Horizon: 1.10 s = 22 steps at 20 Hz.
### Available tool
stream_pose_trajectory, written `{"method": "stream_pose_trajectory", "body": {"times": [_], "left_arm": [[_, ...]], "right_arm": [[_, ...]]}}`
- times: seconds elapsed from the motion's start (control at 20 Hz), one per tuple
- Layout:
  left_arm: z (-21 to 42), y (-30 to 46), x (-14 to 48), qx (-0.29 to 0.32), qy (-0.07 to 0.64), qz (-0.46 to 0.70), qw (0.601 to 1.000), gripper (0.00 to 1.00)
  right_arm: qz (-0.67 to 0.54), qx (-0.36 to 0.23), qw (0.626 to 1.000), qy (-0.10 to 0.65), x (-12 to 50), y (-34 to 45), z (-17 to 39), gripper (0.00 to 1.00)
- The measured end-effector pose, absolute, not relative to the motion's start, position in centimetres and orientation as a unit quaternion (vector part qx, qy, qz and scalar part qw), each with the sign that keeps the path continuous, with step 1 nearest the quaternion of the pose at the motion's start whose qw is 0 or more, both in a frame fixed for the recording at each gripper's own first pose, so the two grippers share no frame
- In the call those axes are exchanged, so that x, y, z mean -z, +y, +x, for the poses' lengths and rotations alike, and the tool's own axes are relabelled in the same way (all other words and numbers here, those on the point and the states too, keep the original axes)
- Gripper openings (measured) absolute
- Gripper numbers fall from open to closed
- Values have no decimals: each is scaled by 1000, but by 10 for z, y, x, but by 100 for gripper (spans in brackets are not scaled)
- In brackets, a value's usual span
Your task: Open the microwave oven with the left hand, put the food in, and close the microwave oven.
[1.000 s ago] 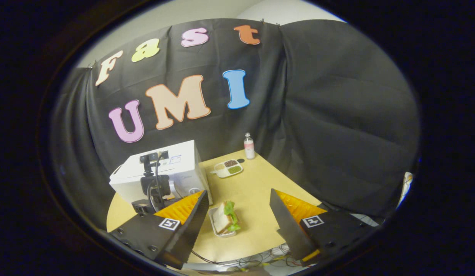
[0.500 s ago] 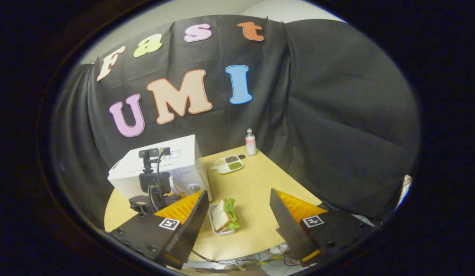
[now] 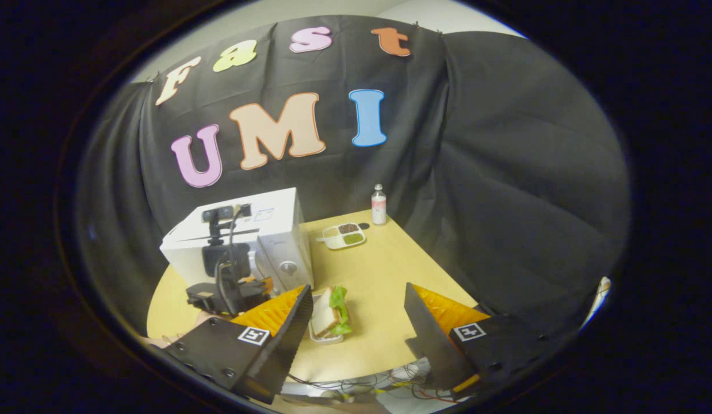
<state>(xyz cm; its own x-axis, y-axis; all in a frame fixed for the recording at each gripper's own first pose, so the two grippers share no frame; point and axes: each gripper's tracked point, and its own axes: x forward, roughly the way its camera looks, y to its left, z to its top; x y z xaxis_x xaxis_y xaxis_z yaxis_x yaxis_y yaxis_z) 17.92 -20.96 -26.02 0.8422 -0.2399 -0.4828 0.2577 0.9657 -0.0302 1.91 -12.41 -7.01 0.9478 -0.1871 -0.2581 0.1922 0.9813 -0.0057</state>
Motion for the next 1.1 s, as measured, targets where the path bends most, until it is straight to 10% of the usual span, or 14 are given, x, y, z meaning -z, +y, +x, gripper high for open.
{"method": "stream_pose_trajectory", "body": {"times": [0.65, 0.9, 1.1], "left_arm": [[99, -171, 266, 128, 270, 45, 953, 26], [83, -140, 266, 86, 270, 54, 957, 71], [59, -120, 269, 54, 288, 17, 956, 89]], "right_arm": [[-10, 47, 986, 161, 88, -122, 40, 93], [-14, 21, 983, 182, 102, -115, 50, 99], [-21, -6, 980, 197, 112, -106, 58, 99]]}}
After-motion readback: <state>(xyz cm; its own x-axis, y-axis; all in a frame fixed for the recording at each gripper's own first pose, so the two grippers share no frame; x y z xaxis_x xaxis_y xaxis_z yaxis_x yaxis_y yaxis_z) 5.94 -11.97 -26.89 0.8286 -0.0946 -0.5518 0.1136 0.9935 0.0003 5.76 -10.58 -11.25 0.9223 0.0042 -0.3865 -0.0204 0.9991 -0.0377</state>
